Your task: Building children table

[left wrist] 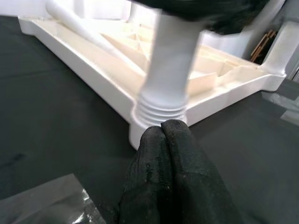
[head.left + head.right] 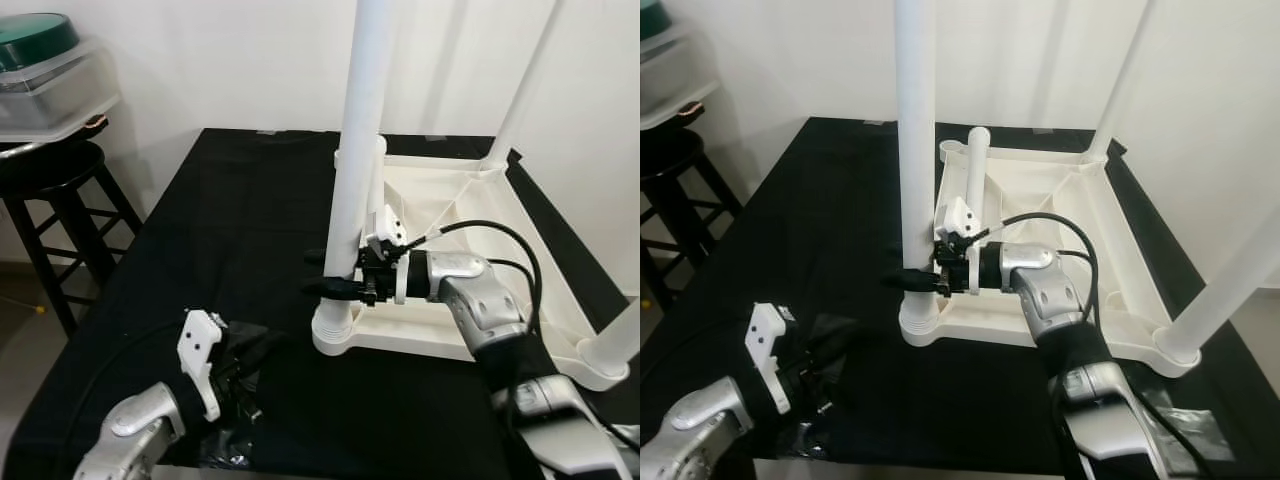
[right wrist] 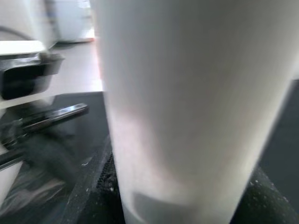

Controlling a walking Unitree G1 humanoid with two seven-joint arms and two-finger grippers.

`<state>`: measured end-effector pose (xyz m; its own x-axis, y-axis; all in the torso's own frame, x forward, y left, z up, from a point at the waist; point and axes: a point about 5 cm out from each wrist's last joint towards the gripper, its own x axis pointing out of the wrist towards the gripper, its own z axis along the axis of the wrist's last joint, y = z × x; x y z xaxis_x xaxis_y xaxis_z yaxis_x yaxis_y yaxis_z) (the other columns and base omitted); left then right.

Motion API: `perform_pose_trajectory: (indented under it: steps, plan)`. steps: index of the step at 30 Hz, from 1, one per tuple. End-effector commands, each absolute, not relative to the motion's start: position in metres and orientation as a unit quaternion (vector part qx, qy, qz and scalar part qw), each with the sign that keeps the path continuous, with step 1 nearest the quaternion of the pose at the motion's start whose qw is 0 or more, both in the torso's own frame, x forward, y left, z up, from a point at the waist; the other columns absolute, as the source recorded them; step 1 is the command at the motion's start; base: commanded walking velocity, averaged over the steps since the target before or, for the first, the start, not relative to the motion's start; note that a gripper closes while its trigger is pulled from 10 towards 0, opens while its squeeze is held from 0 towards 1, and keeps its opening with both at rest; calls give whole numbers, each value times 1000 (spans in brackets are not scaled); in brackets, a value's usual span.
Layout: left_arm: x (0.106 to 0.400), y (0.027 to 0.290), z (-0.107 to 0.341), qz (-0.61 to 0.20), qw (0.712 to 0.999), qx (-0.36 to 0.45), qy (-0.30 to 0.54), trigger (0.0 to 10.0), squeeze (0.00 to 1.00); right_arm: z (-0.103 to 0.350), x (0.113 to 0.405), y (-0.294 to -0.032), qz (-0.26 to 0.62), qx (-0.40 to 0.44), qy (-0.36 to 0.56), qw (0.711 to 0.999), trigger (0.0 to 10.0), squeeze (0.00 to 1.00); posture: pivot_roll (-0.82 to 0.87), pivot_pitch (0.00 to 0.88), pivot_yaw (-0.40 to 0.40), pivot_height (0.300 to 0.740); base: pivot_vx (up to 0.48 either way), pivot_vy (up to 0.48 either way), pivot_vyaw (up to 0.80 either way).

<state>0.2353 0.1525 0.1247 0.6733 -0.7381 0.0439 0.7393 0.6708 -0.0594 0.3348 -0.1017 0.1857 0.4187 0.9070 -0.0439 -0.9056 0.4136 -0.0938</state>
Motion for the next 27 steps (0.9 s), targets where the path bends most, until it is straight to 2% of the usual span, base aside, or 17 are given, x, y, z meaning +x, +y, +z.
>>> perform_pose_trajectory:
  steps: [1, 2, 3, 7, 14, 15, 16, 19, 23, 25, 26, 27]
  plan:
    - [233, 152, 125, -411, 911, -35, -7, 10000, 0, 145, 322, -100, 367, -31, 54, 928, 0, 0, -9, 69, -34, 740, 0, 0, 0]
    - [233, 152, 125, -411, 911, -35, -7, 10000, 0, 145, 322, -100, 367, -31, 54, 928, 0, 0, -9, 69, -34, 740, 0, 0, 0]
    - [234, 154, 127, -410, 911, -33, -8, 10000, 0, 130, 304, -96, 274, -50, 62, 959, 0, 0, -6, 77, -25, 740, 0, 0, 0]
    - [234, 155, 126, -407, 913, -30, -8, 10000, 0, 142, 311, -95, 298, -47, 41, 953, 0, 0, -29, 70, -9, 740, 0, 0, 0]
    - [236, 153, 126, -408, 912, -33, -8, 10000, 0, 138, 316, -94, 324, -42, 69, 943, 0, 0, -11, 70, -24, 740, 0, 0, 0]
    - [236, 153, 126, -404, 914, -33, -10, 10000, 0, 137, 317, -94, 337, -28, 75, 938, 10000, 0, -8, 68, -25, 740, 0, 0, 0]
    - [236, 153, 126, -401, 916, -33, -12, 10000, 0, 139, 320, -96, 346, -25, 75, 935, 10000, 1000, -3, 65, -29, 740, 0, 0, 0]
    - [236, 153, 126, -399, 916, -32, -13, 10000, 0, 144, 320, -97, 351, -24, 72, 933, 10000, 1000, -2, 63, -31, 740, 0, 0, 0]
    - [237, 152, 126, -398, 917, -29, -15, 10000, 0, 184, 322, -99, 493, -21, 6, 870, 10000, 1000, -2, 56, -31, 740, 0, 0, 0]
    - [237, 152, 126, -398, 917, -29, -15, 10000, 0, 188, 323, -100, 508, -21, 3, 861, 10000, 1000, -2, 56, -31, 740, 0, 0, 0]
    - [238, 152, 126, -398, 917, -28, -15, 10000, 0, 191, 325, -102, 529, -40, -2, 848, 10000, 882, 0, 53, -34, 740, 0, 0, 0]
    - [238, 152, 126, -398, 917, -28, -15, 10000, 0, 191, 325, -102, 529, -40, -2, 848, 10000, 882, 0, 53, -34, 740, 0, 0, 0]
